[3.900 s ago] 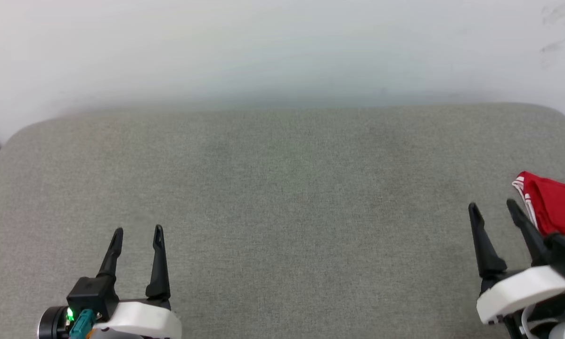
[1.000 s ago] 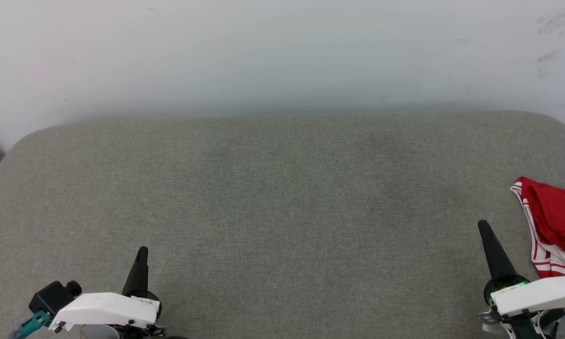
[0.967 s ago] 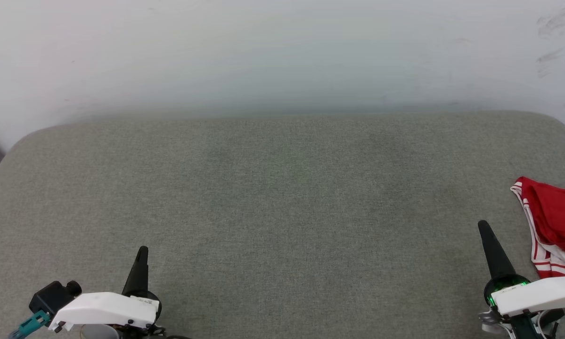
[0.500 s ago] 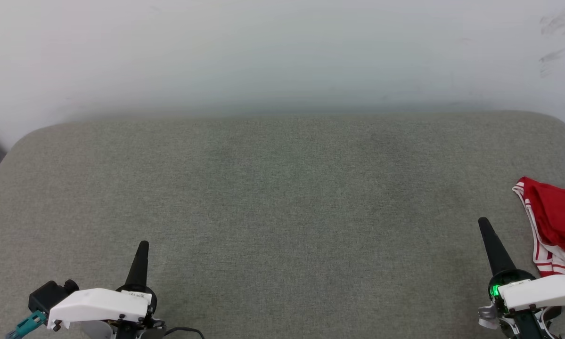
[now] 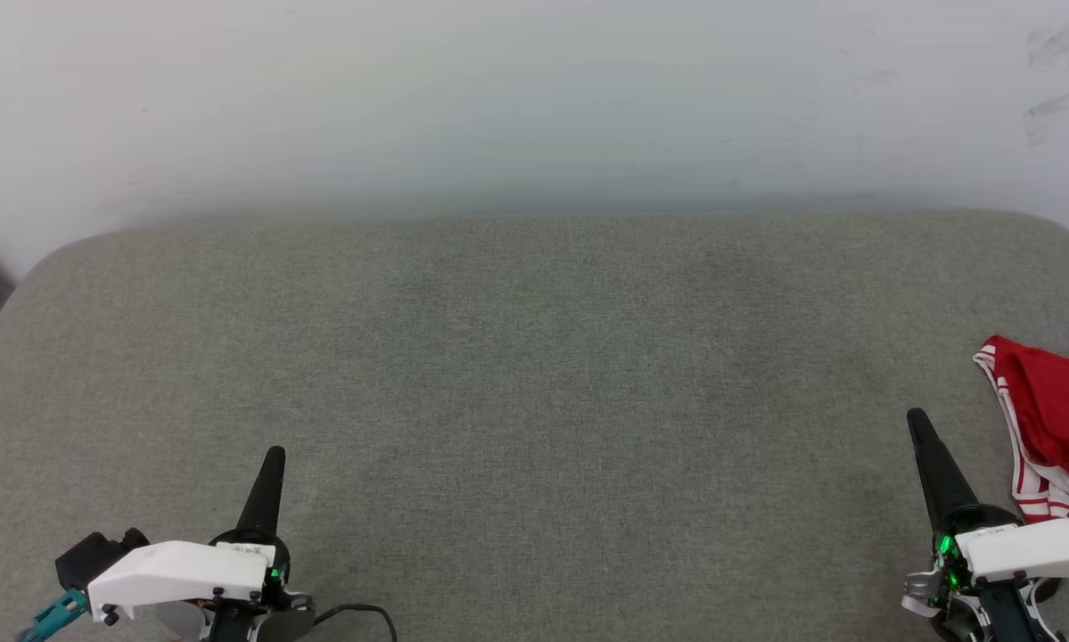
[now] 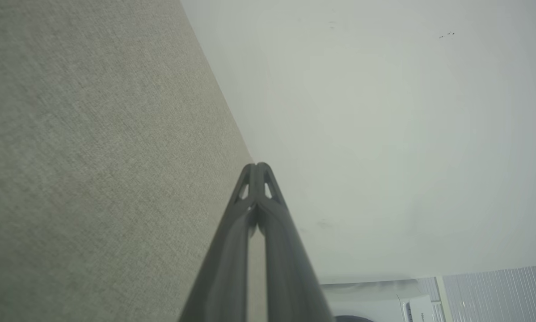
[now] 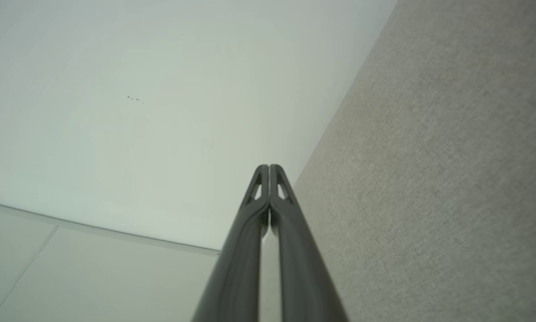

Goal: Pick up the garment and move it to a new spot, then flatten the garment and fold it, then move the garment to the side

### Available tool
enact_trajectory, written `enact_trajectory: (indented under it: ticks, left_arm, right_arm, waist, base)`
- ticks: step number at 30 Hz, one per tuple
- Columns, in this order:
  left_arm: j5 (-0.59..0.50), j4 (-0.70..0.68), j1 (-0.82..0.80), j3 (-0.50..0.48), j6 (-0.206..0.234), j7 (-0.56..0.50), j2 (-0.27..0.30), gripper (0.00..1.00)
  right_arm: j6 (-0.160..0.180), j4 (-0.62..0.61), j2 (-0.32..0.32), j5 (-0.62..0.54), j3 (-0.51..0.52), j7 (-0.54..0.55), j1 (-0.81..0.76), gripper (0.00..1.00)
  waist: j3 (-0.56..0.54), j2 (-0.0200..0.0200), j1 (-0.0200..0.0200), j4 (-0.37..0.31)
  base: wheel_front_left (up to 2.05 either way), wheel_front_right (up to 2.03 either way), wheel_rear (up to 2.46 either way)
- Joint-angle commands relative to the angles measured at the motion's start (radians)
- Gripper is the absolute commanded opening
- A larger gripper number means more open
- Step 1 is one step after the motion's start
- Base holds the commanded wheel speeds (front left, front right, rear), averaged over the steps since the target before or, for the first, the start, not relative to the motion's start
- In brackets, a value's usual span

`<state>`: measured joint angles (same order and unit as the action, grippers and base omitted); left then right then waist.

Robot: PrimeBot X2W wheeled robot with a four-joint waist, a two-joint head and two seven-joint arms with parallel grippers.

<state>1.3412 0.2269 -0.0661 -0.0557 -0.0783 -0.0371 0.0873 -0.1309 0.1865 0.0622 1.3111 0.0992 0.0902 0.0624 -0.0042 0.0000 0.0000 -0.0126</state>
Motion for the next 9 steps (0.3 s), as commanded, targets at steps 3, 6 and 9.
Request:
enact_trajectory:
  ticks: [3, 6, 9]
  left_arm:
    - [0.037, -0.001, -0.023, -0.011, -0.012, -0.012, -0.003, 0.00]
    - [0.059, 0.001, -0.026, -0.016, -0.015, -0.018, -0.007, 0.00]
    - [0.082, 0.003, -0.029, -0.021, -0.020, -0.024, -0.011, 0.00]
  right_arm:
    - [0.000, 0.003, -0.003, 0.042, 0.004, 0.006, 0.026, 0.00]
    - [0.000, 0.009, -0.004, 0.068, 0.005, 0.007, 0.028, 0.00]
    - [0.000, 0.015, -0.005, 0.091, 0.006, 0.009, 0.029, 0.00]
  waist:
    - [0.001, 0.0000, 0.0000, 0.001]
    - [0.001, 0.0000, 0.0000, 0.002]
    - [0.002, 0.0000, 0.0000, 0.003]
  base:
    - [0.00, 0.00, 0.00]
    - [0.00, 0.00, 0.00]
    - [0.00, 0.00, 0.00]
